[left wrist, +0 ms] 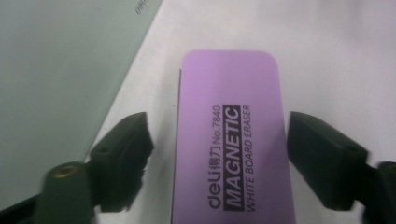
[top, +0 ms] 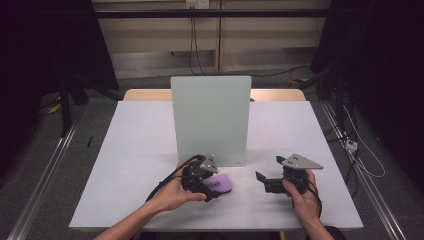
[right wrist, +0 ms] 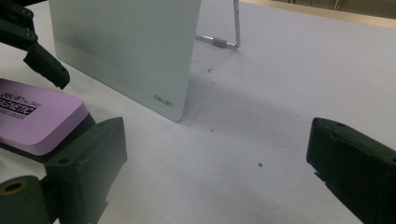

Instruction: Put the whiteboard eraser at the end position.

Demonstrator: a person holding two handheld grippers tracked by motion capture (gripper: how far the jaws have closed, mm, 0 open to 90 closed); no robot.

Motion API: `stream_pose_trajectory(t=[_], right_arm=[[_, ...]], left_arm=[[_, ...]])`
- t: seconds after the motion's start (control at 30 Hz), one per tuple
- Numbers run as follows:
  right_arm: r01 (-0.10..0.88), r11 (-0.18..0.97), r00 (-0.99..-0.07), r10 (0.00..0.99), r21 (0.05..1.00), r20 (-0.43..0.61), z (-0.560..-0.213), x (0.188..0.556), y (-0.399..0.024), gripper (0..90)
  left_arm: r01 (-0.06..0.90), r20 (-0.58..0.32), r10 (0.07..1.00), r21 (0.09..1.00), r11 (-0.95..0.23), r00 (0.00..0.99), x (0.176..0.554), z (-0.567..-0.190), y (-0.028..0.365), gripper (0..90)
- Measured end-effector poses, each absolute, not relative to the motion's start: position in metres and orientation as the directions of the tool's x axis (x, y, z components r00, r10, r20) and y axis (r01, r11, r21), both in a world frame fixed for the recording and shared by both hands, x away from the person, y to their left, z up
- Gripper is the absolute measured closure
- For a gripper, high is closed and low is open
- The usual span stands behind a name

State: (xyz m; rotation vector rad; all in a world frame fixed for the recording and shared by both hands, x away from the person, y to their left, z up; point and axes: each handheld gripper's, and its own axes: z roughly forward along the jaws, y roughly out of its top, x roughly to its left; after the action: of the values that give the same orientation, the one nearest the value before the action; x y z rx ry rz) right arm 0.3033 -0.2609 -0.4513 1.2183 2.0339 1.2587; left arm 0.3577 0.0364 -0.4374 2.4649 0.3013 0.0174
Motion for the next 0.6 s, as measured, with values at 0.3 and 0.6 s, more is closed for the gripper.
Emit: stream_pose_trajectory(t=[0.3, 0.6], right_arm=[[0.446, 0.19, -0.505, 0.86, 0.875, 0.071, -0.451, 0.303, -0.261, 4.8], [0.448, 0.191, -0.504, 0.861, 0.873, 0.07, -0.451, 0.303, -0.26, 4.8]], left_arm=[[0.25, -0.094, 0.251, 0.653, -0.715, 0.963, 0.361, -0.429, 0.046, 7.2], [0.28, -0.104, 0.295, 0.705, -0.652, 0.95, 0.365, -0.418, 0.06, 7.0]])
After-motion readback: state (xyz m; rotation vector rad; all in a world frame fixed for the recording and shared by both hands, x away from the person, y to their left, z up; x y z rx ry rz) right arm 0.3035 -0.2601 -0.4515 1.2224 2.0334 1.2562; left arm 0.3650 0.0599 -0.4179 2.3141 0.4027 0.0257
